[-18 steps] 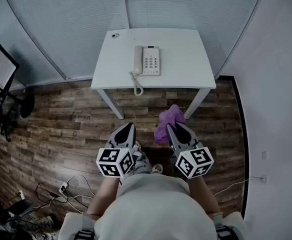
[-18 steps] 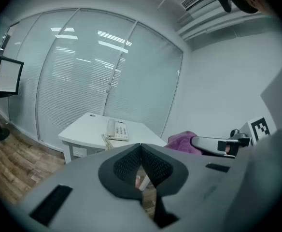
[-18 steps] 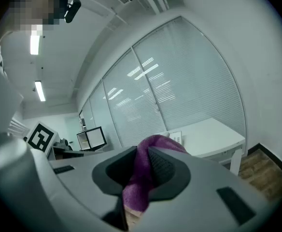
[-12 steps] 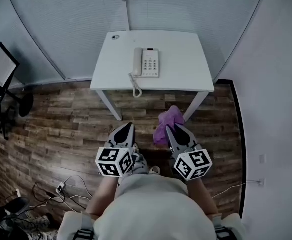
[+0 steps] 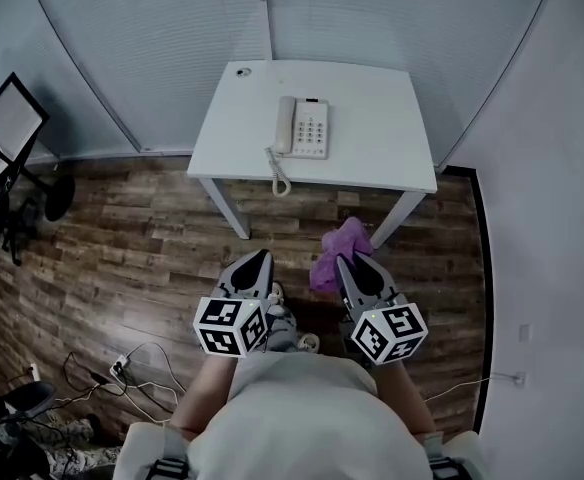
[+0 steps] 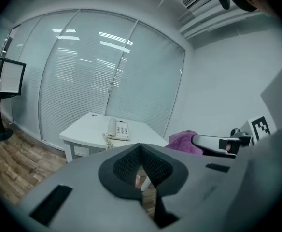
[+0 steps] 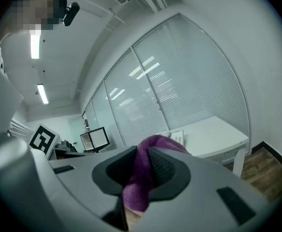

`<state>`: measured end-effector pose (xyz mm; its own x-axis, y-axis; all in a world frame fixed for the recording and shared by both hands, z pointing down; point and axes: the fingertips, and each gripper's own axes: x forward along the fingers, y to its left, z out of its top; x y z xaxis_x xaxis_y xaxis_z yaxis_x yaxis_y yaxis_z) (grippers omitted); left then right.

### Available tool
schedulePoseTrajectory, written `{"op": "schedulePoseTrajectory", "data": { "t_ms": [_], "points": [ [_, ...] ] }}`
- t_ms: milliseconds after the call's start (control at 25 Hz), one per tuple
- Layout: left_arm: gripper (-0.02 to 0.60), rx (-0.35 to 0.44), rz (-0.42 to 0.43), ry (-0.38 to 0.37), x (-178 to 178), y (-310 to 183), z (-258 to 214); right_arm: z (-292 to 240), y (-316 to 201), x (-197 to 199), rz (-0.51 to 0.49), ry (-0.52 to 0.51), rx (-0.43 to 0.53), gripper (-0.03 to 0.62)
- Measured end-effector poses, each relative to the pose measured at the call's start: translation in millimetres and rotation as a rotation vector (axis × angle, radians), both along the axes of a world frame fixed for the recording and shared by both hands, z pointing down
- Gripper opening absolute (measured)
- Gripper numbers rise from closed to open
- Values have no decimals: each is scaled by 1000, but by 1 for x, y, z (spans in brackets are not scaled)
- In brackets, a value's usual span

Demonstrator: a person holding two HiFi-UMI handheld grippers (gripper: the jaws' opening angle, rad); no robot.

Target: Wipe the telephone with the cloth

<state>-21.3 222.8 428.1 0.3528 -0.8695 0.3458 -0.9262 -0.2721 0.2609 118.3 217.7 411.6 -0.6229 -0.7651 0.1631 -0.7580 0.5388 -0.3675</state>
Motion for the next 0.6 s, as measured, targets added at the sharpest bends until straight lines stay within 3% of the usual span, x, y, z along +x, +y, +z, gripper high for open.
{"op": "schedulePoseTrajectory", "data": {
  "t_ms": [280,600],
  "points": [
    [21,-38,-18,-14,-6,-6,9,4,-15,0,-24,-4,-14,83],
    [21,-48,-27,10,-13,-53,19,6,-50,-3,-41,-1,-14,83]
  ]
}}
